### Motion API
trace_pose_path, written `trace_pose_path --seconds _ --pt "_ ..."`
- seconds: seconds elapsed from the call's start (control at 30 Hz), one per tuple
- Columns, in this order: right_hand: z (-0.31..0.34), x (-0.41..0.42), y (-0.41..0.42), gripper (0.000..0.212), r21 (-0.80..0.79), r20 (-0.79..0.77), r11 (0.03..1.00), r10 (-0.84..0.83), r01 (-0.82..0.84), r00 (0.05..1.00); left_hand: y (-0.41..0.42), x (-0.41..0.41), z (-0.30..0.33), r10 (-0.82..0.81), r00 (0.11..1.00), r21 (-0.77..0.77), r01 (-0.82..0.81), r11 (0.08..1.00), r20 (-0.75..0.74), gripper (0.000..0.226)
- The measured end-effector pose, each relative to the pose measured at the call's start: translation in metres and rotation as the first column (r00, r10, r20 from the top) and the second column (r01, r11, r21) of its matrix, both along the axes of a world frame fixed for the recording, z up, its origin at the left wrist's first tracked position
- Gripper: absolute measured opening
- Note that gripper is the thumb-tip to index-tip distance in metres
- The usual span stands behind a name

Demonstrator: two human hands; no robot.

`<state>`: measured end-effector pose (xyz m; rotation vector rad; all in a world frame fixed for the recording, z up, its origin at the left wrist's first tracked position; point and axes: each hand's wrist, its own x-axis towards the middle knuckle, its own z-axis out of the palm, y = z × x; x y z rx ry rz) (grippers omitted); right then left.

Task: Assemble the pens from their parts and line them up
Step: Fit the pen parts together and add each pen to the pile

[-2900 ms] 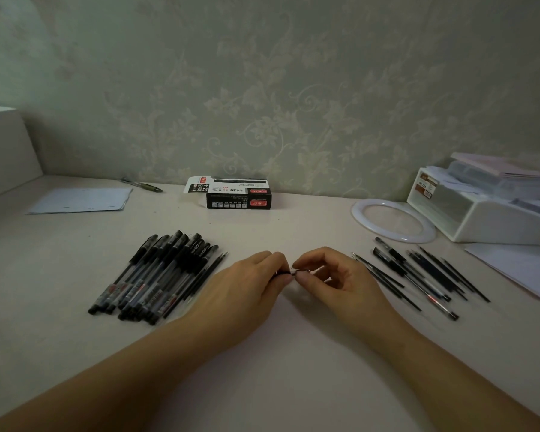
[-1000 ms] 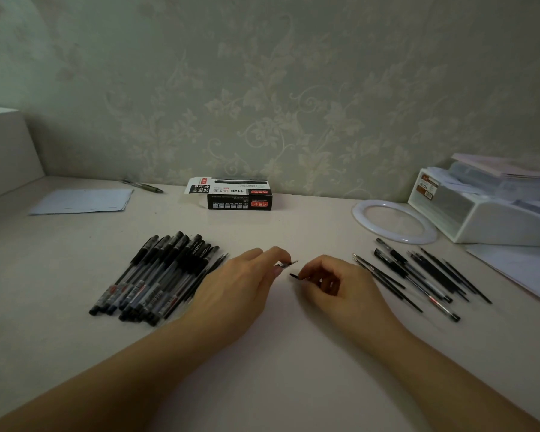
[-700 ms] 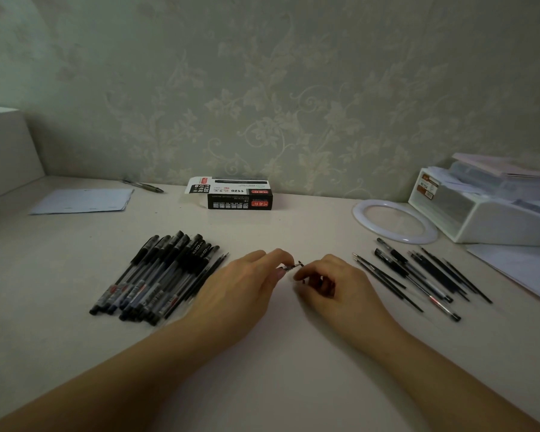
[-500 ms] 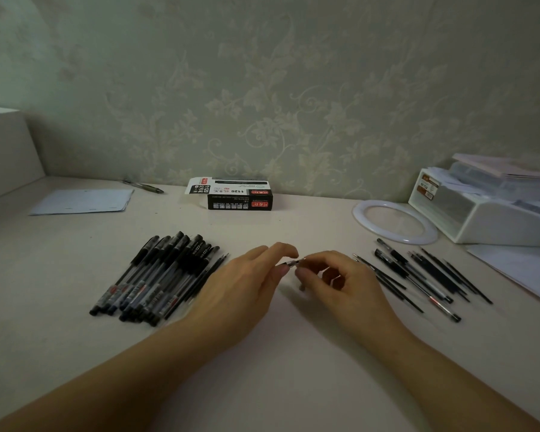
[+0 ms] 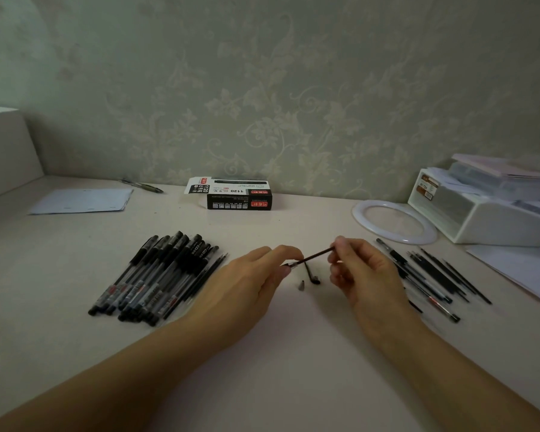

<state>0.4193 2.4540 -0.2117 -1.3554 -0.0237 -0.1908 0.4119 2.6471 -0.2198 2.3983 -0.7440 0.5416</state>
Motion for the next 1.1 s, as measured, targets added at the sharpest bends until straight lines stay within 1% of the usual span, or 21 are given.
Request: trace_pose_path --seconds 0.03,0.1,0.2,0.27,0.3,0.37,0.4,0.43,0.47,0.5,0.53,0.6,0.67,0.7,0.73,0.77,0.8,0.87,0.93,1.1 --pt "0.001 0.000 0.000 0.014 0.099 -0.018 0.995 0.010 -0.008 1.000 0.000 0.000 0.000 0.003 1.000 0.004 -0.003 1.000 0.001 0.022" --pt "0.000 0.000 0.001 0.012 0.200 -0.015 0.977 0.075 -0.071 0.997 0.000 0.000 0.000 0.007 1.000 0.003 -0.007 1.000 0.006 0.021" --pt "-0.003 -0.002 0.007 0.015 0.229 -0.009 0.951 0.216 -0.209 0.976 -0.001 0.000 0.000 0.002 1.000 -0.010 -0.002 1.000 0.005 0.021" --pt "-0.003 -0.003 0.007 0.015 0.221 -0.013 0.950 0.229 -0.220 0.973 0.000 0.001 -0.001 0.003 1.000 -0.016 -0.003 1.000 -0.003 0.021" --pt "-0.002 -0.002 0.006 0.016 0.213 -0.002 0.958 0.196 -0.191 0.981 0.000 0.002 -0.001 0.010 1.000 -0.014 -0.010 1.000 -0.005 0.021" --pt "0.002 0.002 -0.003 0.019 0.161 0.045 0.984 0.068 -0.075 0.997 0.000 0.002 -0.002 0.030 1.000 -0.009 -0.030 1.000 -0.006 0.021" --pt "0.004 0.004 -0.009 0.021 0.085 0.085 0.996 -0.016 0.009 0.996 0.000 0.002 -0.003 0.038 0.999 -0.008 -0.038 0.999 -0.006 0.020" --pt "0.006 0.006 -0.016 0.022 -0.035 0.139 0.994 -0.102 0.108 0.985 0.001 0.002 -0.004 0.044 0.999 -0.007 -0.044 0.999 -0.006 0.019" --pt "0.008 0.009 -0.024 0.022 -0.181 0.206 0.961 -0.173 0.212 0.963 0.001 0.002 -0.005 0.048 0.999 -0.006 -0.048 0.999 -0.005 0.019" --pt "0.008 0.011 -0.031 0.021 -0.325 0.279 0.895 -0.218 0.306 0.935 0.000 0.003 -0.005 0.051 0.999 -0.005 -0.051 0.999 -0.003 0.018" --pt "0.008 0.013 -0.038 0.020 -0.454 0.352 0.804 -0.234 0.384 0.906 0.000 0.003 -0.006 0.054 0.999 -0.004 -0.054 0.999 0.001 0.018" --pt "0.007 0.017 -0.048 0.015 -0.657 0.468 0.570 -0.206 0.494 0.860 0.000 0.003 -0.006 0.055 0.998 -0.003 -0.055 0.998 0.010 0.017" --pt "0.001 0.021 -0.056 0.016 -0.794 0.486 0.339 -0.144 0.505 0.862 0.000 0.003 -0.006 0.053 0.998 0.003 -0.053 0.999 0.016 0.016" --pt "-0.003 0.022 -0.059 0.017 -0.844 0.456 0.251 -0.130 0.474 0.880 0.000 0.003 -0.006 0.052 0.998 0.006 -0.052 0.999 0.017 0.016" --pt "-0.005 0.024 -0.061 0.017 -0.881 0.419 0.183 -0.130 0.437 0.899 0.000 0.003 -0.007 0.053 0.998 0.009 -0.053 0.999 0.018 0.017" --pt "-0.007 0.024 -0.063 0.018 -0.904 0.387 0.139 -0.136 0.405 0.912 0.001 0.004 -0.007 0.055 0.998 0.010 -0.055 0.998 0.018 0.017" --pt "-0.007 0.024 -0.064 0.017 -0.916 0.367 0.114 -0.145 0.384 0.919 0.001 0.004 -0.007 0.059 0.998 0.011 -0.059 0.998 0.017 0.017" --pt "-0.007 0.023 -0.064 0.015 -0.929 0.341 0.092 -0.157 0.358 0.927 0.002 0.004 -0.007 0.068 0.998 0.012 -0.068 0.998 0.017 0.018" --pt "-0.007 0.023 -0.063 0.016 -0.940 0.318 0.077 -0.161 0.333 0.934 0.002 0.004 -0.006 0.079 0.997 0.018 -0.079 0.997 0.016 0.018" --pt "-0.007 0.022 -0.061 0.019 -0.946 0.298 0.080 -0.166 0.314 0.940 0.004 0.002 -0.003 0.133 0.991 0.060 -0.133 0.989 0.009 0.018"
